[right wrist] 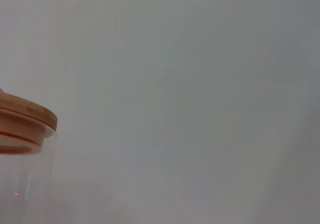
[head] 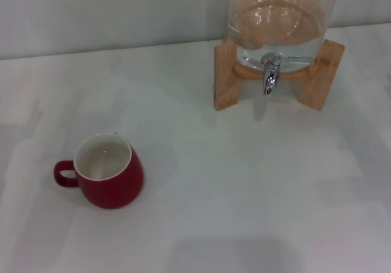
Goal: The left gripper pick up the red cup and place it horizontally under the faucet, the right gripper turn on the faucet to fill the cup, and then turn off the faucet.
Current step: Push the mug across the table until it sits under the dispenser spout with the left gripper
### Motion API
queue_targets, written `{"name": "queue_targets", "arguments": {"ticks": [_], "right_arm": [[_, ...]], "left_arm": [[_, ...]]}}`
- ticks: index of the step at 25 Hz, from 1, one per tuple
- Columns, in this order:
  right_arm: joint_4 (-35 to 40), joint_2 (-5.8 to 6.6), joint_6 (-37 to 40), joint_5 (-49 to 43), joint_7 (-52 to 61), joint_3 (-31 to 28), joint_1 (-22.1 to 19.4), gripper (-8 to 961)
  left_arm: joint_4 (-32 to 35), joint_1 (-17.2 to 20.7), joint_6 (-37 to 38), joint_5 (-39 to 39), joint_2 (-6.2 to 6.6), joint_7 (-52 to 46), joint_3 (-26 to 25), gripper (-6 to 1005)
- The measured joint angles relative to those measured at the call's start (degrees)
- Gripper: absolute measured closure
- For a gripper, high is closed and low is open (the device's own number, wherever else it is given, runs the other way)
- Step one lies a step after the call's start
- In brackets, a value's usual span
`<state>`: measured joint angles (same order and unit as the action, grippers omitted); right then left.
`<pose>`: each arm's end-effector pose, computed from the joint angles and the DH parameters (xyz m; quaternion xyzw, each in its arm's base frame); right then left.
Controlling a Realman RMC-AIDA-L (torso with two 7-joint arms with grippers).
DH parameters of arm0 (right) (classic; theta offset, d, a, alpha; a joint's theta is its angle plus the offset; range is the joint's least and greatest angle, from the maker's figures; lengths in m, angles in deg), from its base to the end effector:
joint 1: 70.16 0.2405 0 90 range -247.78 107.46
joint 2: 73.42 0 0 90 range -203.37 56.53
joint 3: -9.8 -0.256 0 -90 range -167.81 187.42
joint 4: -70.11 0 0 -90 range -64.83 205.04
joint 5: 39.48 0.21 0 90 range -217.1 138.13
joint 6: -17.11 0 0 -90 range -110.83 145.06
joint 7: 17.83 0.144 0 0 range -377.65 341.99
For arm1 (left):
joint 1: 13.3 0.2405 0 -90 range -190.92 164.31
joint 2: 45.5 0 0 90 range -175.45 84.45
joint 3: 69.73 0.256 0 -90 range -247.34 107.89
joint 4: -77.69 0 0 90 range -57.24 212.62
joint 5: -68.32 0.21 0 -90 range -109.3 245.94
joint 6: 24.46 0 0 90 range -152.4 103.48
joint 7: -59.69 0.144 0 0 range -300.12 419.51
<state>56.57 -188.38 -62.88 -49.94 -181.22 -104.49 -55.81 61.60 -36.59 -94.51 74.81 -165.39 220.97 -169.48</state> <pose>0.3736 0.2858 0.0996 -0.5974 0.1470 0.3364 0.7130 -0.3018 0.3484 0.0239 -0.6776 -0.1749 -0.3840 0.6023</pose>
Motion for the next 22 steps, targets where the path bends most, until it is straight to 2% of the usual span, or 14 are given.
{"name": "queue_targets", "arguments": {"ticks": [17,18,22], "right_arm": [[-0.1,0.01,0.0,0.02,0.09,-0.05,0.07,355],[-0.18,0.05,0.01,0.24,0.08,-0.05,0.08,355],[-0.2,0.1,0.14,0.41,0.07,-0.04,0.43,355]], "left_arm": [[0.24,0.04,-0.04,0.07,-0.13,-0.04,1.99,134],[0.28,0.57,-0.31,0.11,-0.2,-0.07,4.52,134],[-0.17,2.01,-0.56,-0.08,-0.17,-0.08,8.56,134]]}}
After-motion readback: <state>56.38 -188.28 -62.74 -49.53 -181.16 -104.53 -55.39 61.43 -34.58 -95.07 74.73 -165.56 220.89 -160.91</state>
